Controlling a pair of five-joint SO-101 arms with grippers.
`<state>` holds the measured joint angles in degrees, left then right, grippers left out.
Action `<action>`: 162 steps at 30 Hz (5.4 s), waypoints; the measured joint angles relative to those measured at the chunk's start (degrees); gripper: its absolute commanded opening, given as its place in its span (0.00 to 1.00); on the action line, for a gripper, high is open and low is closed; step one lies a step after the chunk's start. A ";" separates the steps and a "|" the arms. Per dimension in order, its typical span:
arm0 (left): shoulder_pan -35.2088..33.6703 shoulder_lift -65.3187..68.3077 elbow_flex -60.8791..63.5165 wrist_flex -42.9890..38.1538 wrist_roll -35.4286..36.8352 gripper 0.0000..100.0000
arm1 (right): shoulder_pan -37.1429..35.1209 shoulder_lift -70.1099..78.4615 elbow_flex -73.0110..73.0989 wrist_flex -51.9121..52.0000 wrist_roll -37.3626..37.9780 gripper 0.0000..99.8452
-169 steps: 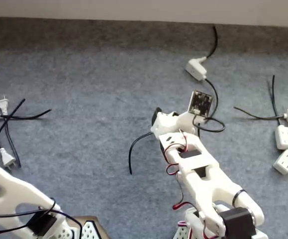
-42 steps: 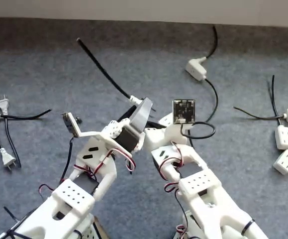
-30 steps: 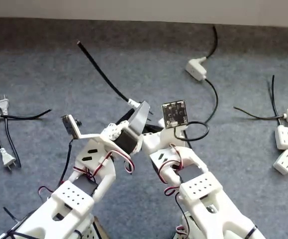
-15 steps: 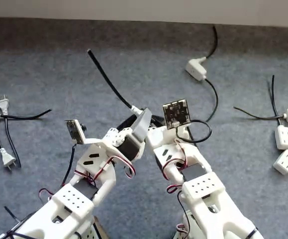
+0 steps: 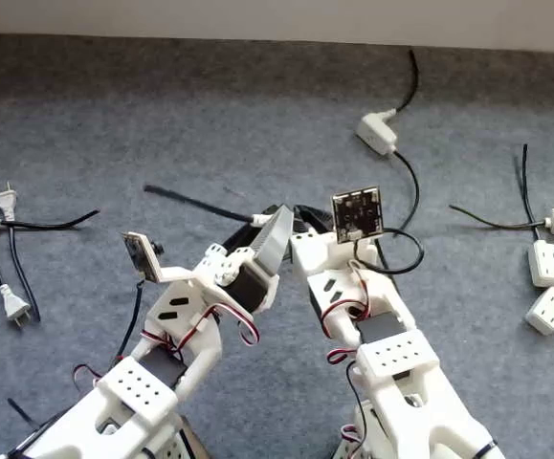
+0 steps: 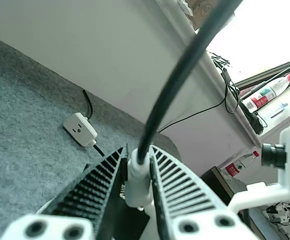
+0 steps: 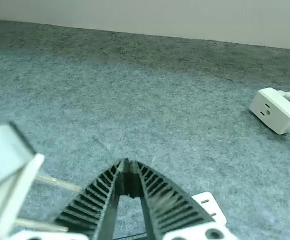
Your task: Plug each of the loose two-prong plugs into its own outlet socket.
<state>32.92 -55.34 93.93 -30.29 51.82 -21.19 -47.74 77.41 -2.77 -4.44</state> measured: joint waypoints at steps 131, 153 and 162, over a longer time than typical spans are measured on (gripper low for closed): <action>-0.35 64.62 -94.86 88.44 11.78 0.01 | 35.87 9.58 -2.55 17.14 -9.49 0.01; -0.09 99.43 -139.08 108.22 12.40 0.01 | 35.78 9.58 -2.55 17.14 -9.49 0.01; -0.26 99.52 -139.16 108.22 16.26 0.01 | 35.78 9.58 -2.55 17.14 -9.49 0.01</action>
<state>32.66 44.18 -45.23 77.93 68.09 14.59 -38.15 74.86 14.37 -13.93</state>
